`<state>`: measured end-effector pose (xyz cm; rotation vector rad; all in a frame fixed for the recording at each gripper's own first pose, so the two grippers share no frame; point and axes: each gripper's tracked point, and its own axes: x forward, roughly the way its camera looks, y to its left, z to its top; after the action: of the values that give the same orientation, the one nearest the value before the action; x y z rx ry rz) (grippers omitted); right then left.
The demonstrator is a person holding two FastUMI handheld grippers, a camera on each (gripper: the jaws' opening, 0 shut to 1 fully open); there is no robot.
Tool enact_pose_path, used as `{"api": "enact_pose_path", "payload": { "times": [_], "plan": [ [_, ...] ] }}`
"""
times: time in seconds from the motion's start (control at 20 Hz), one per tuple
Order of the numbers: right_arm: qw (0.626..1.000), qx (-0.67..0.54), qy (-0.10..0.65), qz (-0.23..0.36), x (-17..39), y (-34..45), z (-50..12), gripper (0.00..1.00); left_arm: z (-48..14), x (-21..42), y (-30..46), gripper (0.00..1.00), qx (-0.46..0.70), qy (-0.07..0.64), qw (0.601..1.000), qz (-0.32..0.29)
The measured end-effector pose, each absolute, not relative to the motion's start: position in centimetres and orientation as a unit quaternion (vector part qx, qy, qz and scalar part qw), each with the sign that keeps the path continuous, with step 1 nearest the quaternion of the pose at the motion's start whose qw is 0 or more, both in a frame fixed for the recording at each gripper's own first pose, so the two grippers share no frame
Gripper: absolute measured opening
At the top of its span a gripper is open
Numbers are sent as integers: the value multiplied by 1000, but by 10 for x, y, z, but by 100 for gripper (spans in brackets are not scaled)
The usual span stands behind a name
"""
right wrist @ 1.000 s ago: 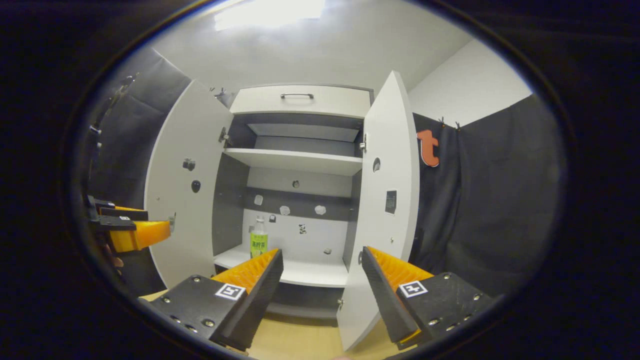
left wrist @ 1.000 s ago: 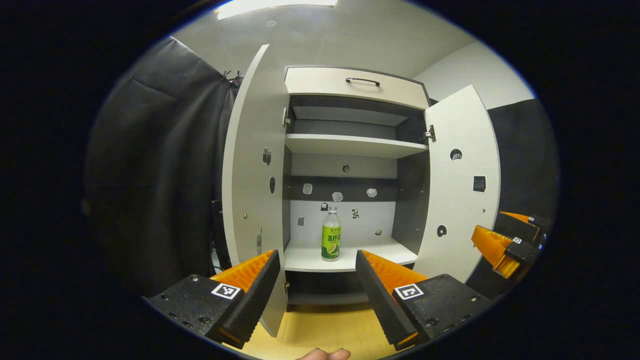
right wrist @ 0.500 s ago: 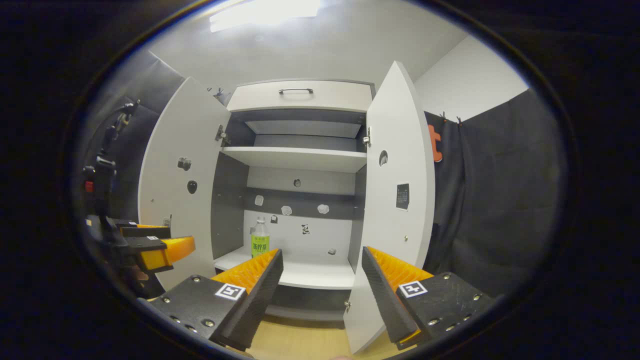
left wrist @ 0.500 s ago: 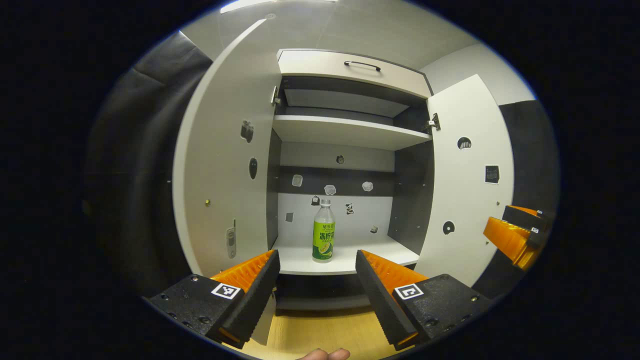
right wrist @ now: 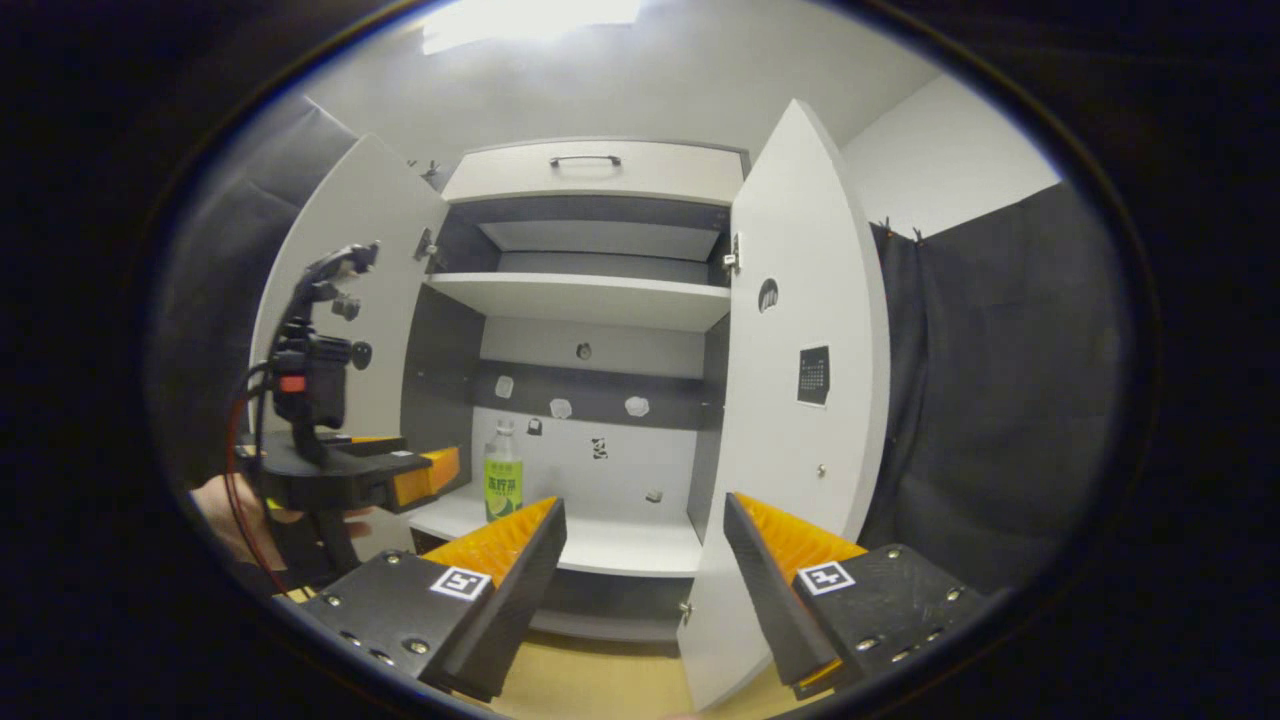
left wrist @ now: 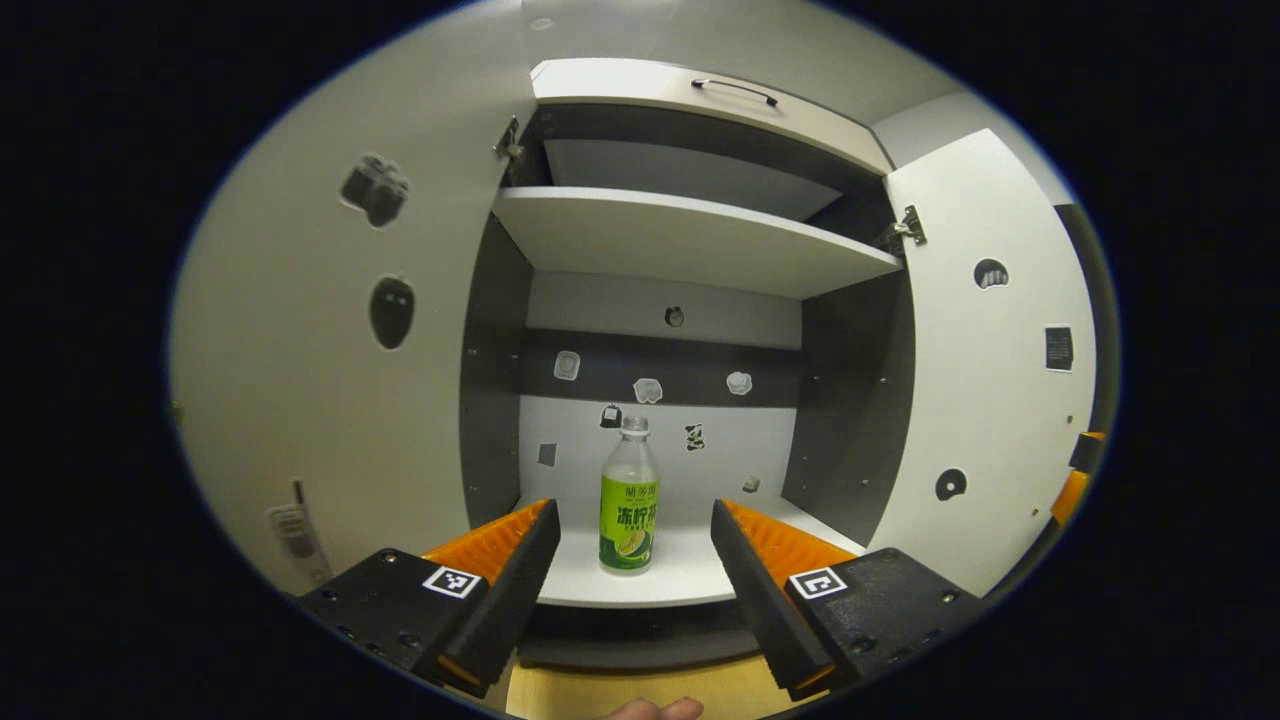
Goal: Grasp the bottle in the cabinet with the left hand and place it on the coaster, then close the right door with the right hand and the left door with the left hand.
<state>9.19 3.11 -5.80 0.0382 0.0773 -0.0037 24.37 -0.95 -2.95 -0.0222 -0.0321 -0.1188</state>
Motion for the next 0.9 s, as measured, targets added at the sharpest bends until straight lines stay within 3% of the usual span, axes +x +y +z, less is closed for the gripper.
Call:
{"api": "enact_pose_path", "payload": {
  "times": [0.8,0.9],
  "plan": [
    [997,-3,59,-44,82,-3,-79,94,-103,414,-13,96,-3,37,998,-60],
    [997,-14,61,-49,75,-11,-81,94,-104,411,-9,88,8,42,998,-52]
  ]
}}
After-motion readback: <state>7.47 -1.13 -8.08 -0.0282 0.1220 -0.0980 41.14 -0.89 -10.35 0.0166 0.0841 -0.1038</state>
